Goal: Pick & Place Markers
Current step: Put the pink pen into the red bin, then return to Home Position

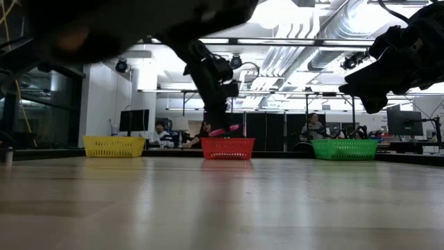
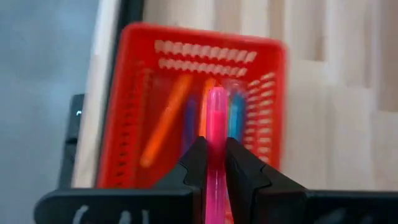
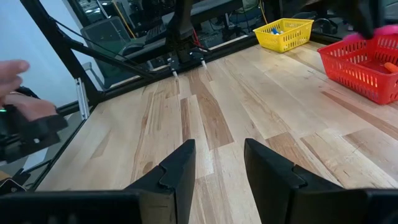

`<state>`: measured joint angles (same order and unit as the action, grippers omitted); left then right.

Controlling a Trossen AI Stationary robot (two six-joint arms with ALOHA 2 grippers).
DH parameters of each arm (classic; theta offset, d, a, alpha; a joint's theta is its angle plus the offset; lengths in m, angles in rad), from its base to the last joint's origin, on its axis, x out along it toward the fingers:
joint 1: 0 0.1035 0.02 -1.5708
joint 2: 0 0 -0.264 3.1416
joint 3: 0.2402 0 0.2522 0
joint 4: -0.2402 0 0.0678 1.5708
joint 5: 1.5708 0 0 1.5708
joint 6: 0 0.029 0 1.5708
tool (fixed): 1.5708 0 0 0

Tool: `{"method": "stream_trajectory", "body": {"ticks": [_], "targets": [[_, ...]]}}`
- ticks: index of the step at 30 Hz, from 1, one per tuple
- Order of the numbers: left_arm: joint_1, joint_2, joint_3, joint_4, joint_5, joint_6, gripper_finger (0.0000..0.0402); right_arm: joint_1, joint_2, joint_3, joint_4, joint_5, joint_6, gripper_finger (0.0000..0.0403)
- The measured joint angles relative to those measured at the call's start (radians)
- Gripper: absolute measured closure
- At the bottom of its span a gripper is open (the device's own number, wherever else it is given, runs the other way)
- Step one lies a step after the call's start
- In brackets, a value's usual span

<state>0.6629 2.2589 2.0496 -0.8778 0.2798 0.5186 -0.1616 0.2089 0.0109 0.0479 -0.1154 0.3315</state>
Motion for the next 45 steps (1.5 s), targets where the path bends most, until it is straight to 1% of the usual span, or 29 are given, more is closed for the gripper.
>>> {"method": "stream_trajectory", "body": {"ticks": [12,15,20,27,31,32,38,45], "targets": [[0.058,0.014,0.004,0.082,-0.001,0.002,0.0374,0.0,0.0,0.0,0.0,0.0,0.0,0.0276],[0.066,0.014,0.004,0.094,-0.01,0.037,0.0374,0.0,0.0,0.0,0.0,0.0,0.0,0.0276],[0.064,0.061,0.002,0.1,-0.029,0.124,0.0374,0.0,0.0,0.0,0.0,0.0,0.0,0.0276],[0.049,0.08,0.003,0.102,-0.013,0.134,0.0374,0.0,0.0,0.0,0.0,0.0,0.0,0.0276],[0.049,0.081,0.003,0.11,-0.038,0.137,0.0374,0.0,0.0,0.0,0.0,0.0,0.0,0.0276],[0.049,0.081,0.003,0.109,-0.043,0.138,0.0371,0.0,0.0,0.0,0.0,0.0,0.0,0.0276],[0.05,0.081,0.003,0.106,-0.062,0.144,0.0322,0.0,0.0,0.0,0.0,0.0,0.0,0.0276],[0.048,0.081,0.003,0.103,-0.063,0.158,0.0321,0.0,0.0,0.0,0.0,0.0,0.0,0.0276]]}}
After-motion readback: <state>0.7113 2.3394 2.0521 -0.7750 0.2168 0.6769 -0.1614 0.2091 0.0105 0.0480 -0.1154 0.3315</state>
